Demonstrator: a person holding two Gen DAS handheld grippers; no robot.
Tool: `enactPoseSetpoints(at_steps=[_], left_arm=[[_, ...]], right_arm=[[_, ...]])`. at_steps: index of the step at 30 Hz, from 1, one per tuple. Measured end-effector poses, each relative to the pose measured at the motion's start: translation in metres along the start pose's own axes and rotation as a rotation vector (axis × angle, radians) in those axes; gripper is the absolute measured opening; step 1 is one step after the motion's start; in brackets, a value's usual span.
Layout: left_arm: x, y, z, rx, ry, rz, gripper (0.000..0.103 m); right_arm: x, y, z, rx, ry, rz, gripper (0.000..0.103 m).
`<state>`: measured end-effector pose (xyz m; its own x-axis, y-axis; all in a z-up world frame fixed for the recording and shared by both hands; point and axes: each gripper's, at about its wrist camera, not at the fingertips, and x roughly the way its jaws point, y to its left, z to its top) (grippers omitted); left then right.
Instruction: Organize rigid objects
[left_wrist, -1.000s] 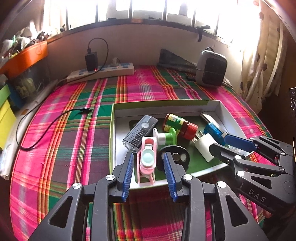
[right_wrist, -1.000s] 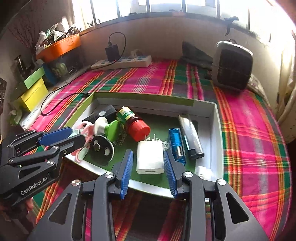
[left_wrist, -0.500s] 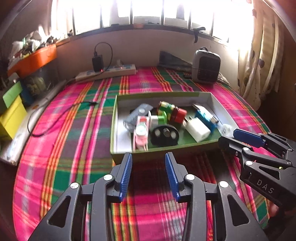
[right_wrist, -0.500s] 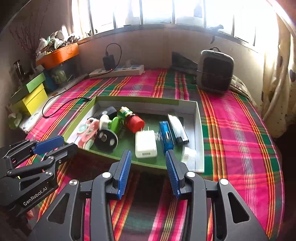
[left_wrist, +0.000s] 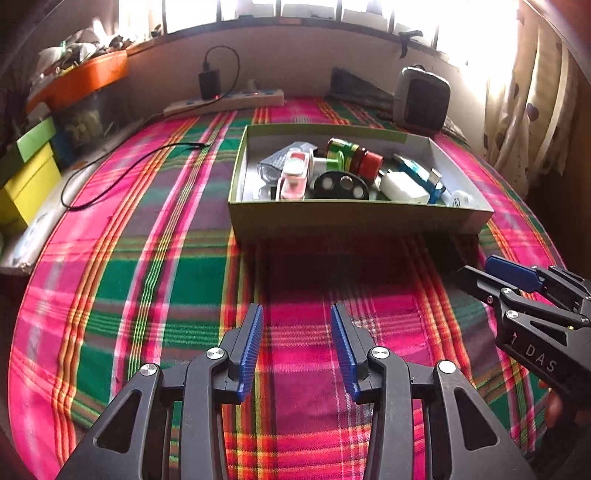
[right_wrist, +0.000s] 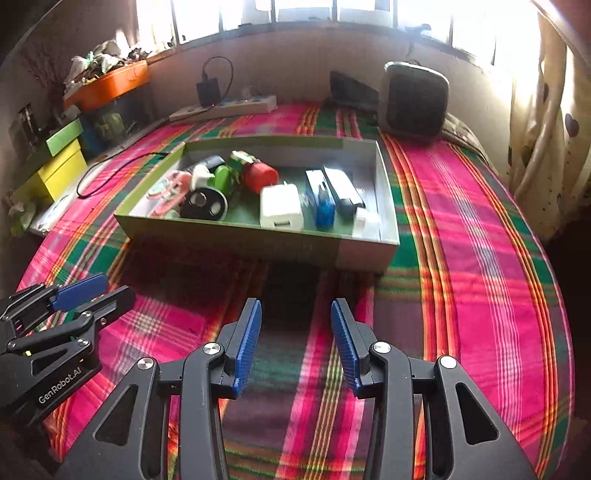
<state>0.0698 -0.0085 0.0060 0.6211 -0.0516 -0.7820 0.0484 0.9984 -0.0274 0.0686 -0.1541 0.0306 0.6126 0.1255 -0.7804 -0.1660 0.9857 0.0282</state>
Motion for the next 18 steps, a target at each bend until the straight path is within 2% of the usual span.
enactPoseSetpoints(at_steps=[6,12,13,15,18], left_arm=[[-0.001,-0.004,-0.004,0.008,-0.005,0.012,0.040],[-0.001,-0.011,-0.007,0.022,-0.013,0.033,0.043],[-0.001,-0.011,-0.007,0.020,-0.014,0.033,0.043],[-0.002,-0.011,-0.007,0.015,-0.013,0.034,0.044],[-0.001,-0.013,-0.008,0.021,-0.011,0.039,0.047]], right_arm=[[0.004,-0.002,-0.012,0.005,0.037,-0.030,0.041],[-0.003,-0.006,-0.020,0.018,0.025,-0.060,0.042],[-0.004,-0.006,-0.020,0.019,0.023,-0.063,0.043],[-0.004,-0.010,-0.022,0.033,0.023,-0.095,0.061],[-0.004,-0.017,-0.023,0.066,0.026,-0.088,0.065]])
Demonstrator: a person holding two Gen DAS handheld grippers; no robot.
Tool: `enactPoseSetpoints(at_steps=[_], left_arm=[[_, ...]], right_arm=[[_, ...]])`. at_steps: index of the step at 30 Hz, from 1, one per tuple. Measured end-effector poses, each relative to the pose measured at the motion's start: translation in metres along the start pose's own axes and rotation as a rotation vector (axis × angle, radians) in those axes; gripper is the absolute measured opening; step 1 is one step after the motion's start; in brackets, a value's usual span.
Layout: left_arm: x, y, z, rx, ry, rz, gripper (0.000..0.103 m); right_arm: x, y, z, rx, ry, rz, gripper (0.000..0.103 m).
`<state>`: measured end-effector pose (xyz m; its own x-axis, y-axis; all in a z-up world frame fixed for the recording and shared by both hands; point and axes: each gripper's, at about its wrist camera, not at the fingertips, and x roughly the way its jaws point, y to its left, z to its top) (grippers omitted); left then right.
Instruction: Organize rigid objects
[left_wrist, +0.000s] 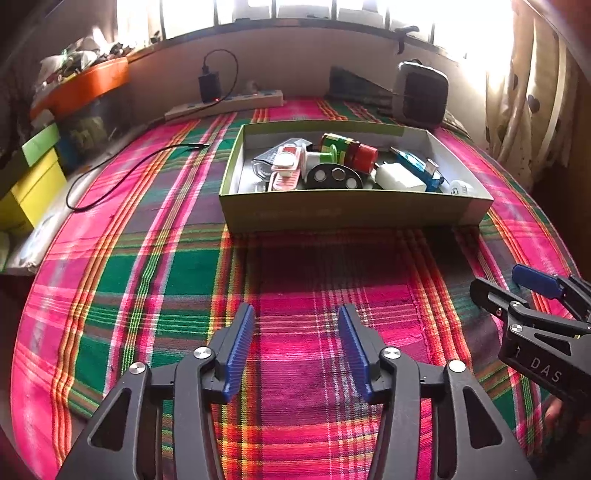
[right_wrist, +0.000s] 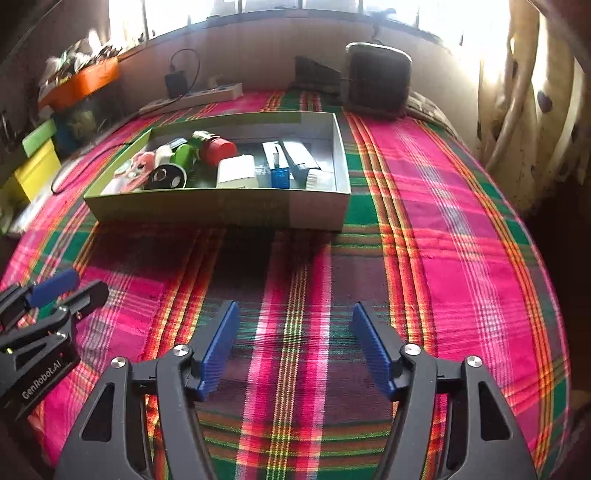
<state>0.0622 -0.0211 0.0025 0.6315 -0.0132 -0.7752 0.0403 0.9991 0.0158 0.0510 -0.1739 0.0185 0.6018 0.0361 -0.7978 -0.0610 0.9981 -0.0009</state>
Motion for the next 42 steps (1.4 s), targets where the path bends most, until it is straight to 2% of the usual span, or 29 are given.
enactPoseSetpoints(at_steps=[42], left_arm=[[0.0002,-0.0027,-0.0001,-0.007,0.001,0.003,0.050]], right_arm=[[0.0006,0.0020,-0.0007,-0.004,-0.001,-0.005,0.066]])
